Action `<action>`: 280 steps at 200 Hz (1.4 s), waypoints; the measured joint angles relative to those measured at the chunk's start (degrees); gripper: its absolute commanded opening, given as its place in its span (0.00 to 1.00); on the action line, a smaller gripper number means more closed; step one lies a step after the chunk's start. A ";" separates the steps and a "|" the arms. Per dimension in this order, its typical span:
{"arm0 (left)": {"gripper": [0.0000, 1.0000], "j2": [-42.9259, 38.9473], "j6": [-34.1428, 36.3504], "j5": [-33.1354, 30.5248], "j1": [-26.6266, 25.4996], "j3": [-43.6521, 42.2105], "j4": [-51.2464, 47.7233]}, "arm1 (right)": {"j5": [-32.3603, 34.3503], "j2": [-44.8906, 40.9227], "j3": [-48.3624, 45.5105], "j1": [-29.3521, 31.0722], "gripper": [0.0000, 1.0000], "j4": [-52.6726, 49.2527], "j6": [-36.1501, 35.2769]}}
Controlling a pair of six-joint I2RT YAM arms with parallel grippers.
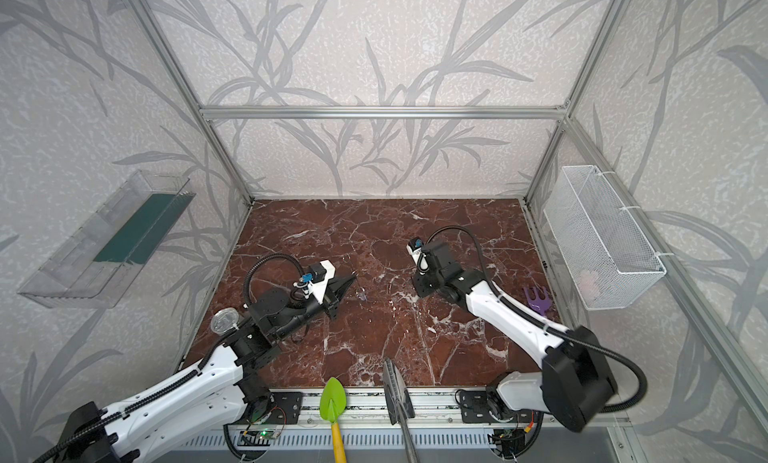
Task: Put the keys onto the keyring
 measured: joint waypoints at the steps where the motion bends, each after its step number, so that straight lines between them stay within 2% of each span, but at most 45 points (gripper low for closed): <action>1: 0.00 0.04 0.02 0.07 0.00 0.00 0.02 | -0.44 -0.70 -0.20 -0.11 0.00 0.20 -0.15; 20: 0.00 0.68 0.02 0.66 0.00 0.00 0.00 | -7.04 -8.11 -2.25 -0.35 0.00 2.84 -1.97; 41: 0.00 1.27 0.04 1.90 0.00 0.02 -0.13 | -14.60 -12.28 -4.15 -0.35 0.00 5.31 -3.54; 82: 0.00 1.75 0.04 5.07 0.00 0.70 -0.63 | -26.97 -13.90 -6.01 -0.35 0.00 6.43 -5.51; 99: 0.00 1.75 0.07 6.78 0.00 1.20 -0.66 | -30.01 -13.92 -6.05 -0.35 0.00 6.73 -6.16; 151: 0.00 2.51 0.09 8.66 0.00 1.77 -0.83 | -22.34 -7.93 -3.58 -0.39 0.00 4.87 -5.46; 179: 0.00 2.82 0.09 8.70 0.00 1.77 -0.85 | -17.22 -0.13 0.31 0.17 0.00 2.32 -4.70; 212: 0.00 2.82 0.09 8.68 0.00 1.77 -0.87 | -11.41 7.65 0.57 0.90 0.00 2.01 -3.28; 280: 0.00 2.82 0.09 8.63 0.00 1.77 -1.03 | -4.83 22.97 2.69 2.23 0.00 -1.20 -0.13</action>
